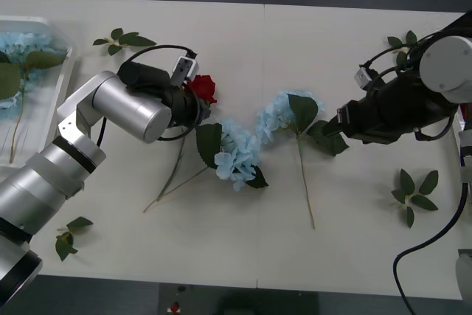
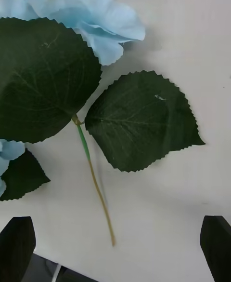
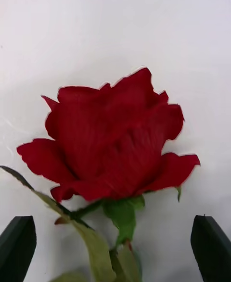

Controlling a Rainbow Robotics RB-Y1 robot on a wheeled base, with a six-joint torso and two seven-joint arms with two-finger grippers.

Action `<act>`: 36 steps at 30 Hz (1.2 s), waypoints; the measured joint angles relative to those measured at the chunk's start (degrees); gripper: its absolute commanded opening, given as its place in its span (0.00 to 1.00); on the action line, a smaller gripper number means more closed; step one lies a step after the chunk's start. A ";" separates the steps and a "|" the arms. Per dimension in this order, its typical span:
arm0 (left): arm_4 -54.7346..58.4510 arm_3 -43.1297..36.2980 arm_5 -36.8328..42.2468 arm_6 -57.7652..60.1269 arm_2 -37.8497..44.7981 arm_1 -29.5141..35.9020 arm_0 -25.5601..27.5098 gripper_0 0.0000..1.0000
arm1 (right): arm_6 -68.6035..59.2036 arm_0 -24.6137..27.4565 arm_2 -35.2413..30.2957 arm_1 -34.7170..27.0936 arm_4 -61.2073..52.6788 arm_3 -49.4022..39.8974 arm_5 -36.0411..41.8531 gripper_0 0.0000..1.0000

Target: Put the red flowers into the right box and the blue flowers into the left box

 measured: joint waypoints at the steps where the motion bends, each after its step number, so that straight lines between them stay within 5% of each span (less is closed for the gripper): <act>1: 0.00 1.18 -1.49 0.00 0.00 -0.30 0.00 1.00 | 0.00 0.00 0.66 0.31 0.77 0.00 -0.32 1.00; 11: 0.16 6.88 -4.95 -0.01 -0.01 -2.62 -1.61 1.00 | -6.01 1.13 8.66 1.33 5.53 0.01 -6.89 1.00; 13: 0.17 6.88 -4.95 -0.01 -0.01 -2.62 -1.75 0.94 | -7.80 1.85 10.29 1.33 6.33 0.01 -7.80 1.00; 18: 0.16 6.88 -4.95 -0.02 -0.01 -2.62 -1.75 0.25 | -9.60 3.31 13.43 1.38 9.30 0.01 -9.01 1.00; 36: -1.16 6.88 -4.95 -0.04 -0.48 -2.61 -1.75 0.22 | -11.08 3.89 20.36 3.95 13.93 0.36 -14.34 1.00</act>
